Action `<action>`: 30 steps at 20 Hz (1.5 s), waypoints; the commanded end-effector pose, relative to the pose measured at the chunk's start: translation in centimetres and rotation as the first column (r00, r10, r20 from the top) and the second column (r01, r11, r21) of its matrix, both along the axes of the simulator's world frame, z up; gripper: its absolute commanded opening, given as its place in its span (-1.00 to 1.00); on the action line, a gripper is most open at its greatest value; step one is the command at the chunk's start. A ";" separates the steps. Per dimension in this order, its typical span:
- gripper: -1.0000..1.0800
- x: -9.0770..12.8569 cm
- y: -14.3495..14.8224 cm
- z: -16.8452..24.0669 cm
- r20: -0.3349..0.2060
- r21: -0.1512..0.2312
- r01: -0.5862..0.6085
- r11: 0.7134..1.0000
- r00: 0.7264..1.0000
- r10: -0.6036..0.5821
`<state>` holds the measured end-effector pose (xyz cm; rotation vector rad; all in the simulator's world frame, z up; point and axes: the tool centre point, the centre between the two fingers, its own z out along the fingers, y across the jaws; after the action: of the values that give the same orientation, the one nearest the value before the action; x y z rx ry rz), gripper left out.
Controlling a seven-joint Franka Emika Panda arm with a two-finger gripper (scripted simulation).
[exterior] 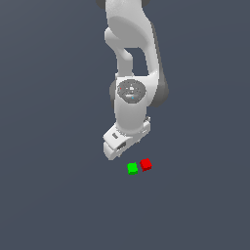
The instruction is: Stack the red cube on top of the green cube.
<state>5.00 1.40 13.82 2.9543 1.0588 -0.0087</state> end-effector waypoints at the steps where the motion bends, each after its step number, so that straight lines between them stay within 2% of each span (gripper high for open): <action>1: 0.92 0.5 0.4 -0.5 0.000 0.001 -0.078 0.997 0.997 0.078; 5: 0.92 1.2 1.1 -1.2 0.001 0.002 -0.200 0.980 0.980 0.200; 8: 0.92 1.7 1.7 -1.7 0.001 0.002 -0.291 0.957 0.957 0.291; 14: 0.92 2.4 3.0 -2.8 0.002 0.003 -0.467 0.884 0.884 0.467; 20: 0.92 2.9 4.5 -4.0 0.003 0.004 -0.628 0.778 0.778 0.628; 30: 0.92 3.1 7.0 -5.7 0.004 0.005 -0.833 0.553 0.553 0.833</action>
<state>8.10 8.03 8.31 2.1547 2.2862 -0.0005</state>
